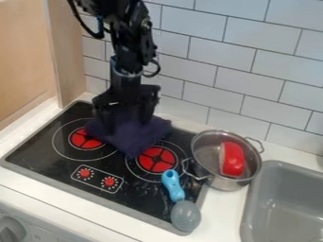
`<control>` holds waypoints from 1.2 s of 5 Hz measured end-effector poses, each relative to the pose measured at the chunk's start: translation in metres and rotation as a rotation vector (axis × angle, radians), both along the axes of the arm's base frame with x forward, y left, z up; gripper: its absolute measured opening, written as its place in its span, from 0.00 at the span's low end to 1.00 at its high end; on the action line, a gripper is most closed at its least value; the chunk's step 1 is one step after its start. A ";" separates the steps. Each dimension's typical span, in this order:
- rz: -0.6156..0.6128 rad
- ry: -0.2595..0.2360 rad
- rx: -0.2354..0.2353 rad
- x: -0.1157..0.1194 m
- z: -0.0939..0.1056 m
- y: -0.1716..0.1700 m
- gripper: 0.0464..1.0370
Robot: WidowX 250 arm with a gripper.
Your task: Drag the cloth down the left burner
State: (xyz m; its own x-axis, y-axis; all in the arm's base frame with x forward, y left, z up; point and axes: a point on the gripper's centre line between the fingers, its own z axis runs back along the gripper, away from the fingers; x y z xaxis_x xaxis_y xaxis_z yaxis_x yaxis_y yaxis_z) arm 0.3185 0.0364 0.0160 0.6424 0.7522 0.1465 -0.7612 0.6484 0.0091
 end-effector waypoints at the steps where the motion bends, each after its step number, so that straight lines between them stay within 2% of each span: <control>1: 0.008 -0.007 -0.010 0.003 -0.003 -0.001 0.96; 3: 0.032 -0.019 -0.005 0.000 -0.002 0.000 0.96; 4: 0.104 0.003 -0.003 -0.023 -0.001 0.010 0.96; 6: 0.188 0.012 -0.023 -0.051 -0.003 0.027 0.96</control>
State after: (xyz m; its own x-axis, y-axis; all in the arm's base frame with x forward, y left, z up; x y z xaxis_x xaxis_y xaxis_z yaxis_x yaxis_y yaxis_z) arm 0.2670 0.0632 0.0132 0.4917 0.8623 0.1210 -0.8690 0.4947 0.0062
